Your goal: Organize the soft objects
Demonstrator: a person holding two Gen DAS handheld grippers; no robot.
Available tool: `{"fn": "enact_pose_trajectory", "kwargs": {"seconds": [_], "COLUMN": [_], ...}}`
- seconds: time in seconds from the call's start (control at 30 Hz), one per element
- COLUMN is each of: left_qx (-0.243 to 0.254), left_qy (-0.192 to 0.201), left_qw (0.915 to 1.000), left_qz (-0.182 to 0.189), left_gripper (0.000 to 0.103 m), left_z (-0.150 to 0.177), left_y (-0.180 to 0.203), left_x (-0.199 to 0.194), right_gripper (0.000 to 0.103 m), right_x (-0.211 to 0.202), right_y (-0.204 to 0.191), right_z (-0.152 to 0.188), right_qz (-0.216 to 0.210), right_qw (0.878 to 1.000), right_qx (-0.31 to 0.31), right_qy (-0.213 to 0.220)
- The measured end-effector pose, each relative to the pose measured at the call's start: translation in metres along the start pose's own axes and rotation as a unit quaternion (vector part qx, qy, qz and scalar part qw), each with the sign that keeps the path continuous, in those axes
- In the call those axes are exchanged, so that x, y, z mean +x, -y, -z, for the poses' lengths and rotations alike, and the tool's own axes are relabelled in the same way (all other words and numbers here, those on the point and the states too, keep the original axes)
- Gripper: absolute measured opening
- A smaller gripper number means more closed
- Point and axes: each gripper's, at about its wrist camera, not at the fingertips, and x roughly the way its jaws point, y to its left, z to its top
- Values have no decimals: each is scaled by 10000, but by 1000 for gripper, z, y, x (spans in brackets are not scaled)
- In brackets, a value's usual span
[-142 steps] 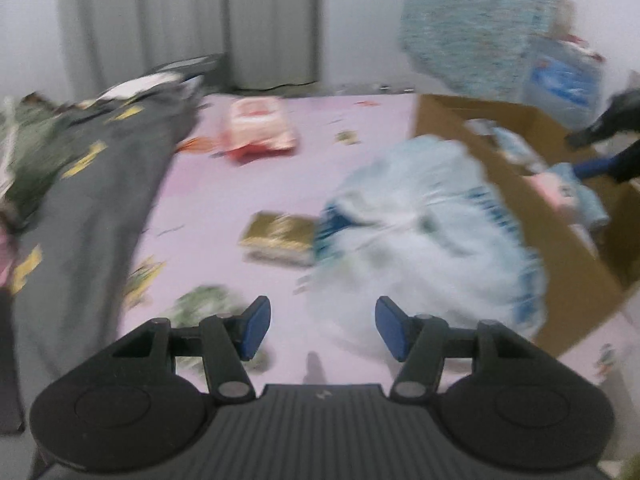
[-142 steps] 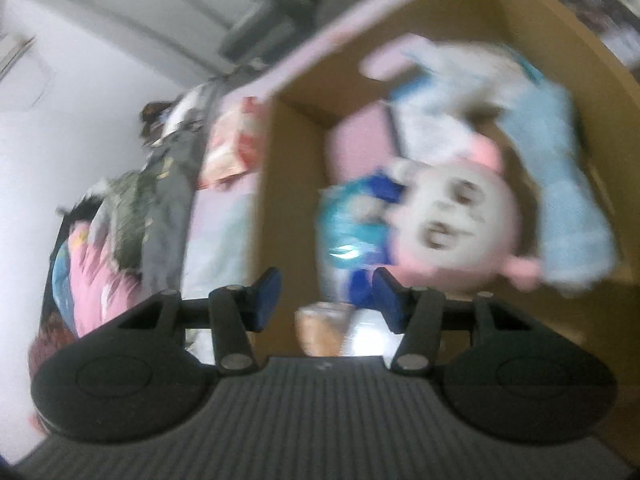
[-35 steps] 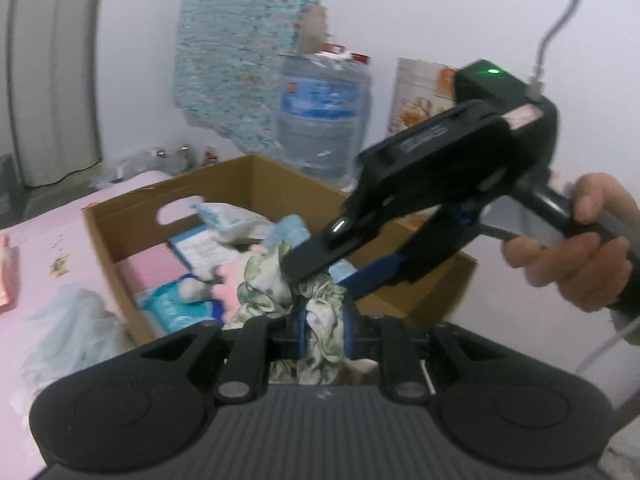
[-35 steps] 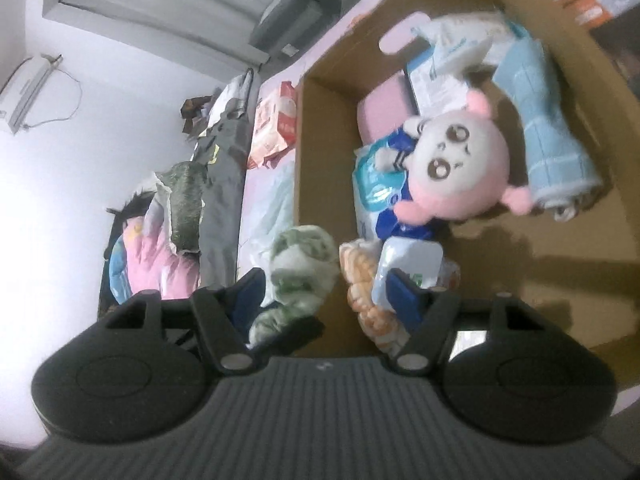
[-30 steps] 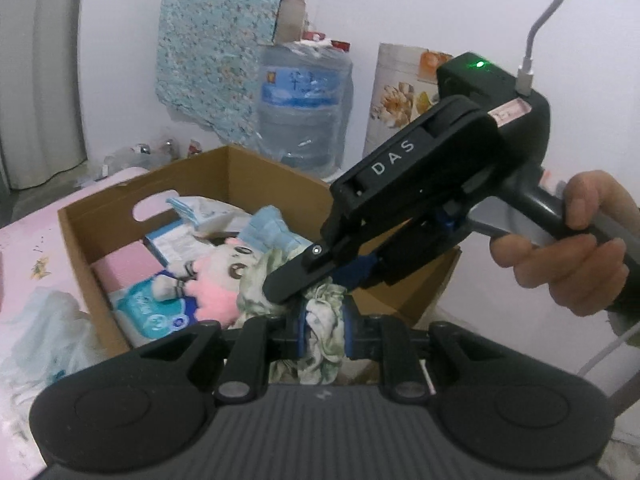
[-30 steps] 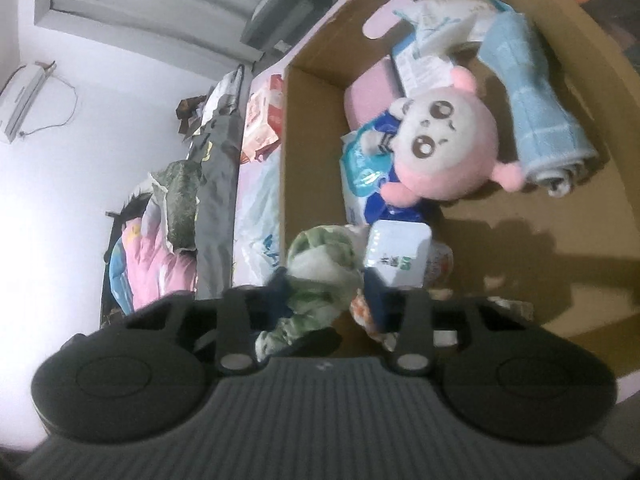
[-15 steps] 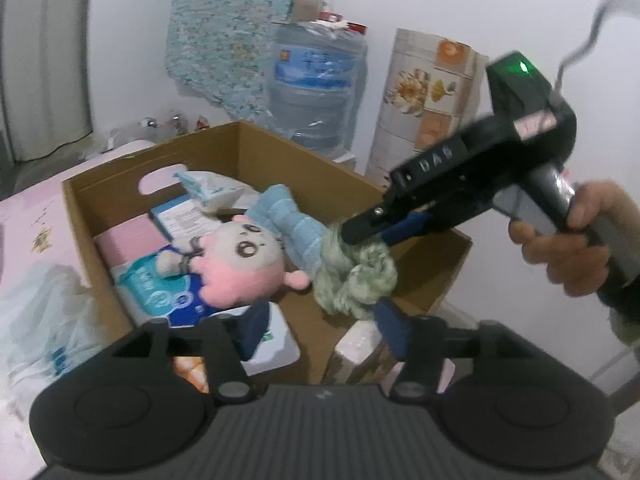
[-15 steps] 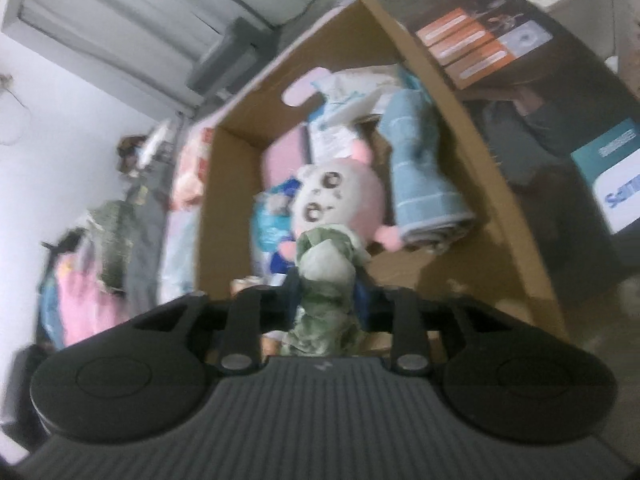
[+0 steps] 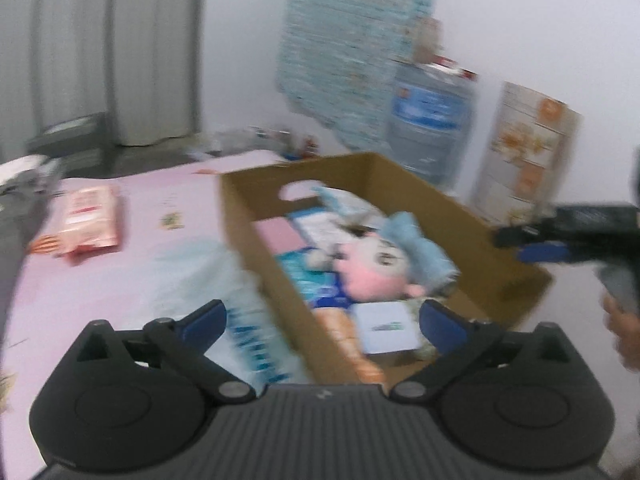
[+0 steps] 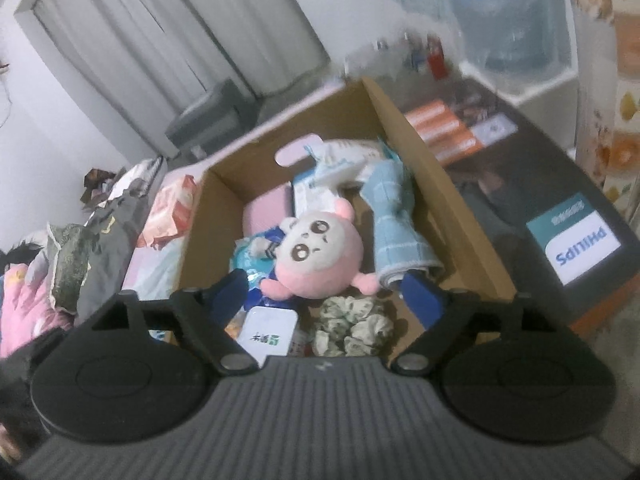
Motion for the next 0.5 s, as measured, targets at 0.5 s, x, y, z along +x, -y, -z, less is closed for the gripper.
{"fn": "enact_pose_trajectory", "kwargs": {"seconds": [0.5], "left_qx": [-440], "left_qy": [-194], "left_qw": [9911], "left_qz": [-1241], "left_gripper": [103], "left_z": [33], "left_y": [0], "left_x": [-26], "right_gripper": [102], "right_x": [-58], "right_y": [-62], "right_z": [83], "right_qz": [785], "right_qw": [9912], "right_qx": [-842], "right_qy": [652]}}
